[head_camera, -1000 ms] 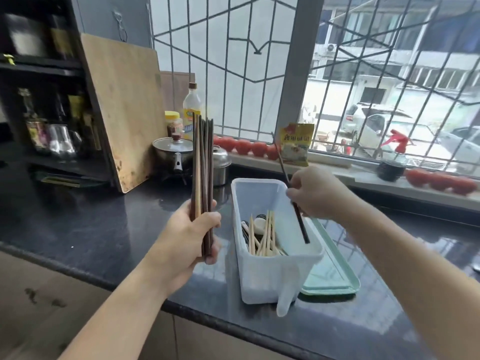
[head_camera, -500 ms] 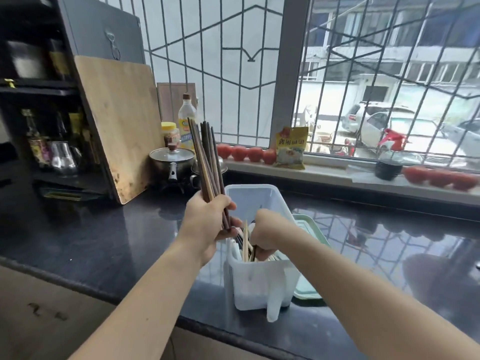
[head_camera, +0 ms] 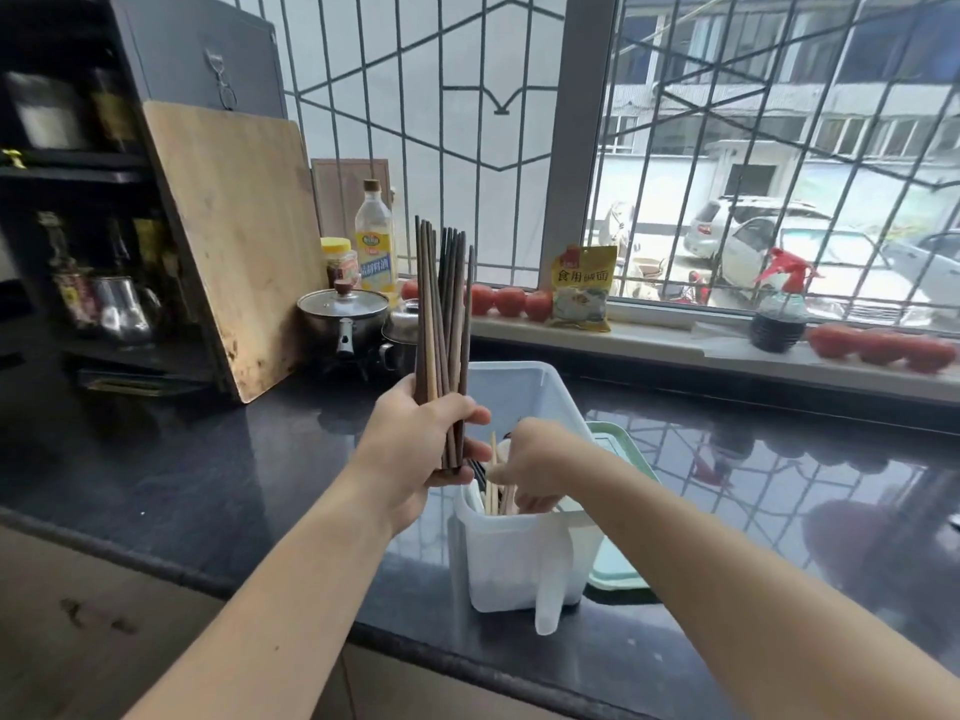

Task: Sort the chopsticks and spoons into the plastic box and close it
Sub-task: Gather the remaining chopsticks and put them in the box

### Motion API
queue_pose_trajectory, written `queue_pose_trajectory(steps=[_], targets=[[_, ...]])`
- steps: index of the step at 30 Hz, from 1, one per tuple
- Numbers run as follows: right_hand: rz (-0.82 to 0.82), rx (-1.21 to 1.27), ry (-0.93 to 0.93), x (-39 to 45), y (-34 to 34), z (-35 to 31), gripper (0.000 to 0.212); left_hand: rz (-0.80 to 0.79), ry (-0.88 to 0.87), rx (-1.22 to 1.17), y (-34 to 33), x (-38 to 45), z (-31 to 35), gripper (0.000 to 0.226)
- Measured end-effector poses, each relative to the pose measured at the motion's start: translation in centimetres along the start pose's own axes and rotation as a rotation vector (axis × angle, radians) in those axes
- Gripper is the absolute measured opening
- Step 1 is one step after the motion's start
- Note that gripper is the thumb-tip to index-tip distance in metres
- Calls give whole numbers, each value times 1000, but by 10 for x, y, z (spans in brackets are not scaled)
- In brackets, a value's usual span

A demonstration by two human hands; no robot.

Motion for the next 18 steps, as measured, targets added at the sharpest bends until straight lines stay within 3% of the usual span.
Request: queue_pose_trajectory(steps=[3, 5, 7, 10, 12, 15, 18], targets=[[433, 102, 150, -11, 44, -5, 25, -63, -4, -4, 0, -2, 2, 20], [582, 425, 271, -28, 67, -8, 28, -115, -3, 3, -2, -3, 3, 22], [459, 730, 374, -41, 63, -15, 32, -159, -1, 24, -8, -3, 4, 22], [247, 801, 459, -50, 40, -24, 33, -196, -2, 54, -15, -2, 5, 22], [194, 863, 482, -47, 35, -22, 31, -213, 1, 63, -17, -1, 6, 21], [252, 982, 491, -43, 42, -15, 29, -227, -3, 76, -17, -2, 5, 20], [453, 1219, 460, -44, 55, 2, 27, -151, 4, 25, -14, -2, 2, 18]])
Point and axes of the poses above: each hand's wrist, its own x-axis towards the middle knuckle, its own y-axis out of the back of the hand, z = x × y, the point moved 6 cm from there along x, towards the middle knuckle, and after that the axes turned 4 degrees about x, right-handed, at the moved point
